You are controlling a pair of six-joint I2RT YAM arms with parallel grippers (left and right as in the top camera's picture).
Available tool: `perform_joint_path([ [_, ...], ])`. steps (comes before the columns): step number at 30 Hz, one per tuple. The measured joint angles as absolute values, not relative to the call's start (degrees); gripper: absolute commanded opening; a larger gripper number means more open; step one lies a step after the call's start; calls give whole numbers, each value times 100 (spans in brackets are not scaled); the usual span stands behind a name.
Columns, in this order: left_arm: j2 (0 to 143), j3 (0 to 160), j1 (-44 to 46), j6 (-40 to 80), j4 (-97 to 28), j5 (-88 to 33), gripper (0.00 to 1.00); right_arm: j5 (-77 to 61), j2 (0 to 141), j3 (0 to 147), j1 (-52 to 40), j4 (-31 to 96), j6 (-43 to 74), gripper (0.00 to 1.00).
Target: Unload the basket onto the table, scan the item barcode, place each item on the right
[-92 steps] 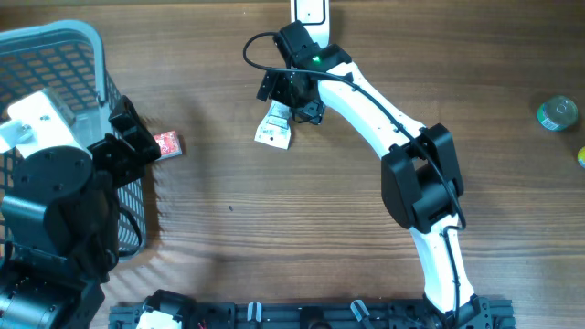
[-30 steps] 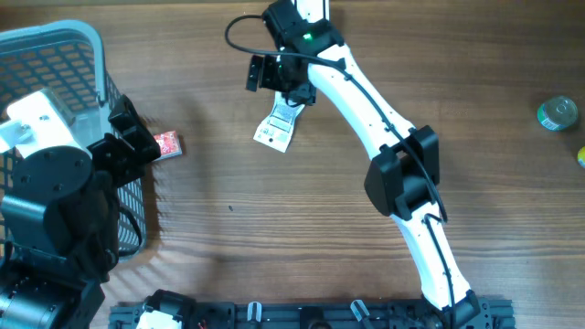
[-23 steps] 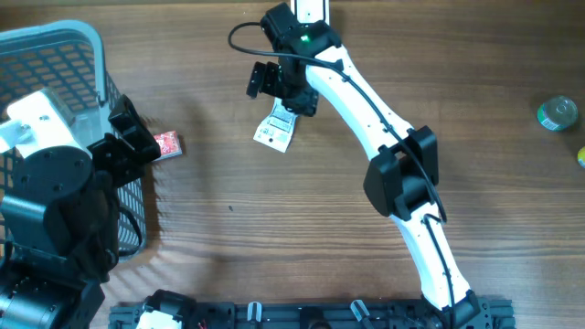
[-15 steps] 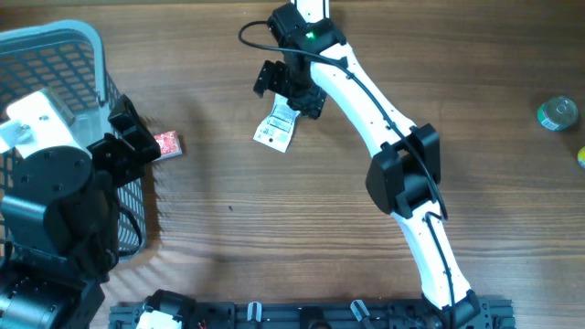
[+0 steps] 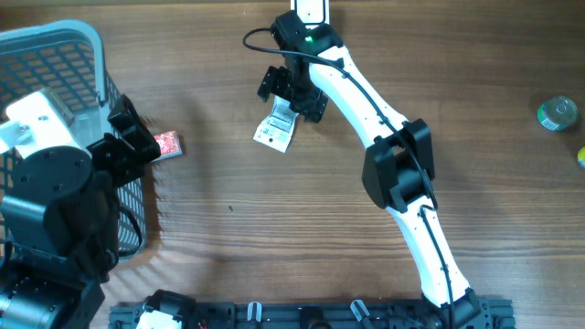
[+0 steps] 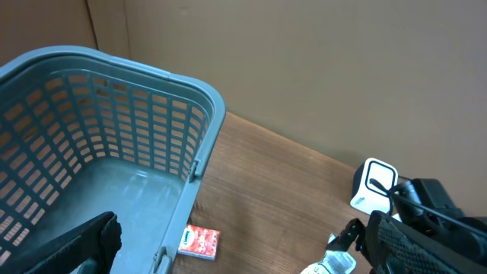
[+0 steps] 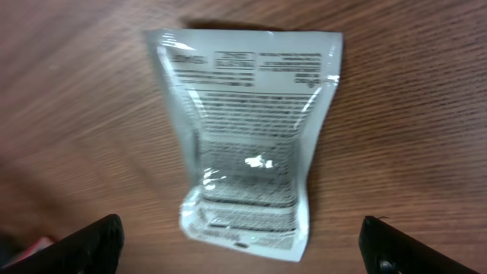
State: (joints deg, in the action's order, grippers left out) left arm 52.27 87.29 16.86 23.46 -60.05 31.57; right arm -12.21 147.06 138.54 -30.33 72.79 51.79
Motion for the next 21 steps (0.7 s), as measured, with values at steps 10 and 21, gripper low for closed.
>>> perform_joint_path([
  [10,5227,8729,1686,2346,-6005,3111,100,-1017,14849,13854,-3033,7640,5133,99],
  [21,5227,8729,1686,2368,-6005,3013,100,-1046,14853,13854,-3033,7279,4958,100],
])
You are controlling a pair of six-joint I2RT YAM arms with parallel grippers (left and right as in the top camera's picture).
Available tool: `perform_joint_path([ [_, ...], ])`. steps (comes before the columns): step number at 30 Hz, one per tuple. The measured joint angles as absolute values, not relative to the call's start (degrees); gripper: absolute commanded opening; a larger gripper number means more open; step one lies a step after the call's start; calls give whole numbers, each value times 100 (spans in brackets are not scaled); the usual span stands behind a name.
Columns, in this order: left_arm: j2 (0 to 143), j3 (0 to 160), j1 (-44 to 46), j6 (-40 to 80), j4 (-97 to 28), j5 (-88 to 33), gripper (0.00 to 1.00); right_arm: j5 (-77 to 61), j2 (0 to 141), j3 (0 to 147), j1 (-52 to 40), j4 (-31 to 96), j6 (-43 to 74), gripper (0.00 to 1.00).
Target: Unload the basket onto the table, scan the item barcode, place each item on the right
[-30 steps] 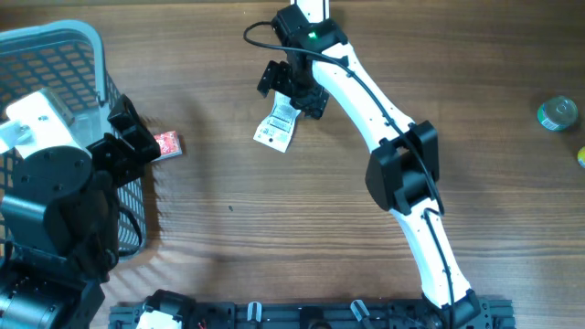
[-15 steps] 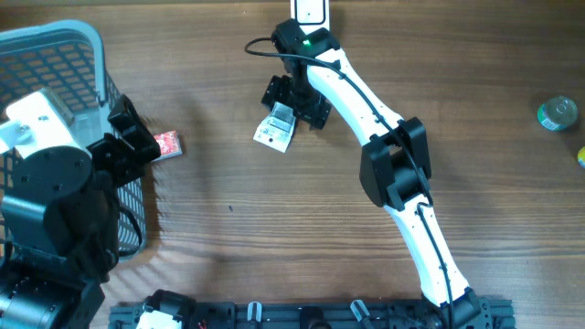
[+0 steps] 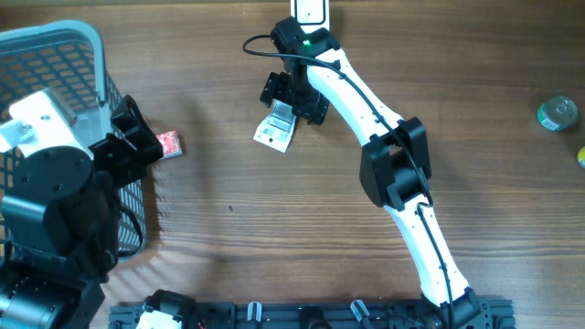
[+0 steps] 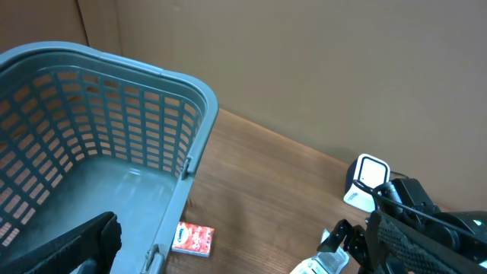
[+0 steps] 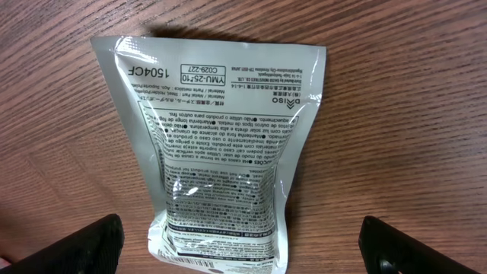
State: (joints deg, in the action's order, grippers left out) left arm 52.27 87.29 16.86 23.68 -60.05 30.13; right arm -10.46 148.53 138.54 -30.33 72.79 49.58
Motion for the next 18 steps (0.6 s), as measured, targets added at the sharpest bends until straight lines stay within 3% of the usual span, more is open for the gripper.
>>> perform_joint_path([
  [13,5227,8729,1686,2368,-6007,3009,100,-1044,15109,13922,-3033,7264,4915,99],
  [15,5227,8729,1686,2368,-6007,3009,100,-1041,15111,13924,-3033,7264,4915,94],
  [18,5227,8729,1686,2368,-6007,3009,100,-1028,15115,13924,-3030,7297,4877,76],
])
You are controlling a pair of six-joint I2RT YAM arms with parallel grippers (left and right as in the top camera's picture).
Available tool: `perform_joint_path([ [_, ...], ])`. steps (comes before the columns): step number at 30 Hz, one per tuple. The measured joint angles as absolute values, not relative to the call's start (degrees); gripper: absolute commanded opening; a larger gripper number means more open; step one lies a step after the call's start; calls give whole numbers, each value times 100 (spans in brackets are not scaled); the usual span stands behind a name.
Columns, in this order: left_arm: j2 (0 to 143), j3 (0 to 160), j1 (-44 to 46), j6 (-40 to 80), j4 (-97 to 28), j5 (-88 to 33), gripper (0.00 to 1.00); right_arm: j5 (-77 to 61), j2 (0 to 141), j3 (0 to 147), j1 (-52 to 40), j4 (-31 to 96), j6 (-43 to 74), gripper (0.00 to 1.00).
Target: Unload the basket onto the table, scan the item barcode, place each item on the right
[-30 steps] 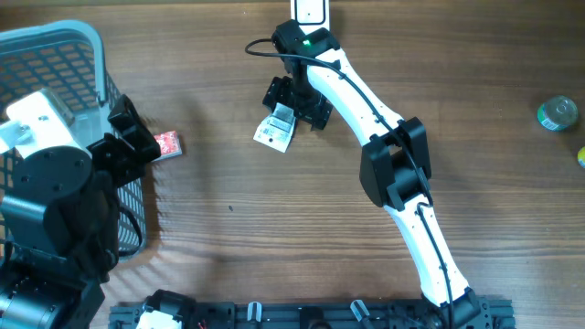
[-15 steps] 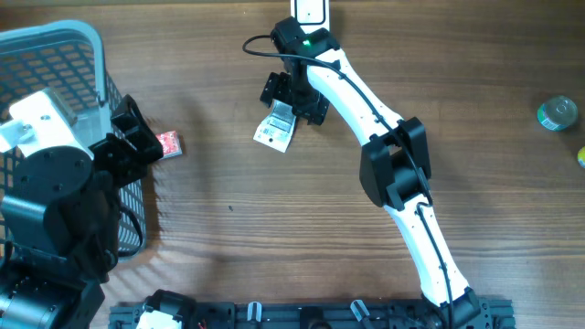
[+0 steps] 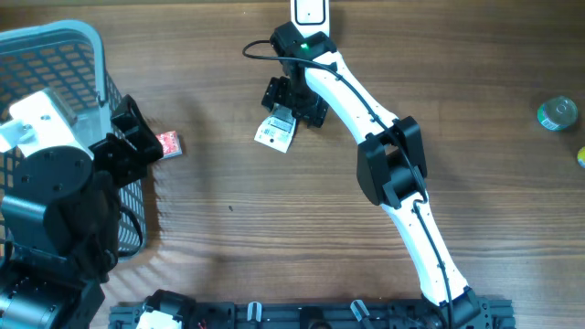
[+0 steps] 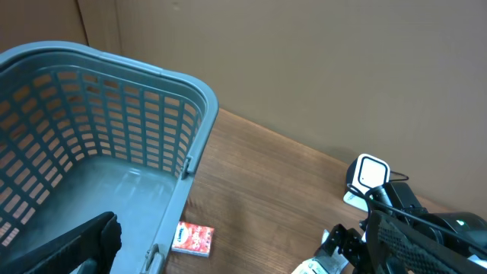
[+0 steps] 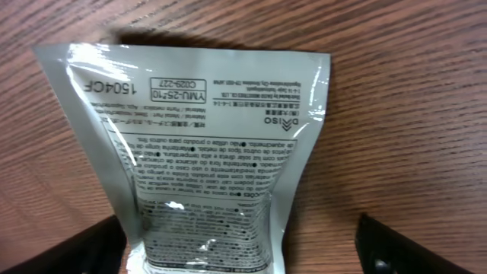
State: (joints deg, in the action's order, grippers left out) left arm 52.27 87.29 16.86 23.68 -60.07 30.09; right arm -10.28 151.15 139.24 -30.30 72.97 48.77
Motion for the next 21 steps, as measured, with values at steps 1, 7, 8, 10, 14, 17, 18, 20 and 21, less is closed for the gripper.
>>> perform_joint_path([
  [1,5227,8729,1686,2368,-6007,3009,100,-1031,15120,13924,-3030,7299,4862,71],
  [7,5227,8729,1686,2370,-6023,3009,100,-1024,15146,13924,-3028,7363,4727,58],
  [8,5227,8729,1686,2368,-6025,3009,100,-1020,15148,13924,-3026,7376,4700,57],
  [10,5227,8729,1686,2368,-6023,3009,100,-998,15150,13924,-3026,7411,4650,57],
  [14,5227,8729,1686,2368,-6025,3009,100,-919,15152,13924,-3028,7461,4609,49],
  [17,5227,8729,1686,2368,-6025,3009,100,-871,15155,13924,-3033,7564,4560,41],
  [18,5227,8729,1686,2368,-6025,3009,100,-871,15157,13924,-3033,7579,4545,39],
  [20,5227,8729,1686,2370,-6025,3009,100,-873,15157,13924,-3033,7579,4491,38],
  [21,5227,8729,1686,2370,-6023,3009,100,-873,15157,13935,-3033,7577,4486,36],
])
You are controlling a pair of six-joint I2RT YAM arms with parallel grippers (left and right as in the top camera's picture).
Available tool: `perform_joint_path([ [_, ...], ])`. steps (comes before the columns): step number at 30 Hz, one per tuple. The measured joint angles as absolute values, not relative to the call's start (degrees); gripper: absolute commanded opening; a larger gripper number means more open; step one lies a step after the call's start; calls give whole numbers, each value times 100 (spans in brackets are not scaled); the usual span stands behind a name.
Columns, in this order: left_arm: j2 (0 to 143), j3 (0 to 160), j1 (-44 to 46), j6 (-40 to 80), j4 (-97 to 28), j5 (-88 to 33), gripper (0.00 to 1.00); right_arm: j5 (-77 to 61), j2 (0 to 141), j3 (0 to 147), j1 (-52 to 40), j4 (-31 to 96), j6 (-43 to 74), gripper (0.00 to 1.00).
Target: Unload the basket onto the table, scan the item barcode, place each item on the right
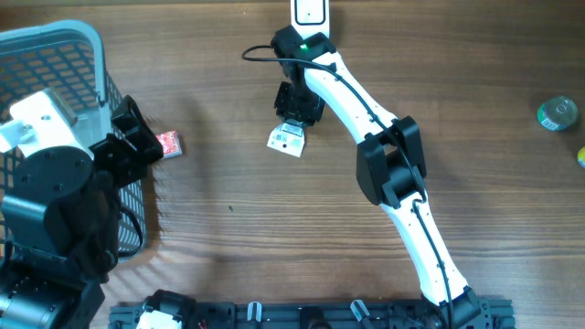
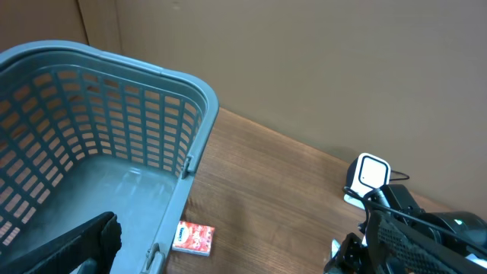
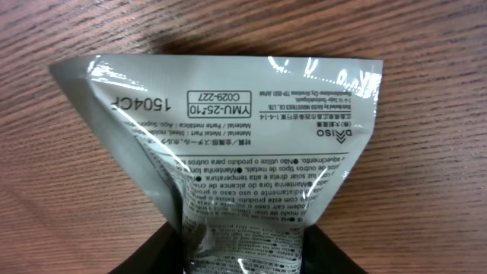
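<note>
The item is a silver pouch (image 3: 228,129) printed with small text; in the overhead view the pouch (image 1: 286,140) lies on the wooden table at the back middle. My right gripper (image 3: 243,255) is shut on its near end, the foil pinched and creased between the two dark fingers (image 3: 148,255). Overhead, the right gripper (image 1: 294,114) sits just below the white scanner (image 1: 311,11), and the scanner (image 2: 370,176) also shows in the left wrist view. My left gripper (image 2: 243,243) hangs open beside the basket, holding nothing.
A grey-blue plastic basket (image 1: 91,41) fills the left side. A small red packet (image 1: 167,143) lies on the table just right of it. A round tin (image 1: 556,113) and a yellow object (image 1: 580,157) sit at the far right edge.
My right gripper's fingers stood wide apart on either side of the pouch; now they are shut on its near end. The pouch has shifted slightly right. The left arm is unchanged.
My right gripper hung open over the flat pouch, with all of it in view. At each later moment the pouch filled more of the wrist view, fingers still apart. Now the fingers pinch its near end. The left arm stayed by the basket throughout.
</note>
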State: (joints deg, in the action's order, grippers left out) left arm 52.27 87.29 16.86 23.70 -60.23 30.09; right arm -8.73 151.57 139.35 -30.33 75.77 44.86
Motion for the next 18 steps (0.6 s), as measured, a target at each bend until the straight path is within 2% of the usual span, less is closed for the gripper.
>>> perform_joint_path([
  [12,5227,8729,1686,2368,-6025,3009,100,-869,15157,13941,-3033,7581,4392,20],
  [18,5227,8729,1686,2368,-6025,3009,100,-869,15157,13939,-3030,7658,4296,19],
])
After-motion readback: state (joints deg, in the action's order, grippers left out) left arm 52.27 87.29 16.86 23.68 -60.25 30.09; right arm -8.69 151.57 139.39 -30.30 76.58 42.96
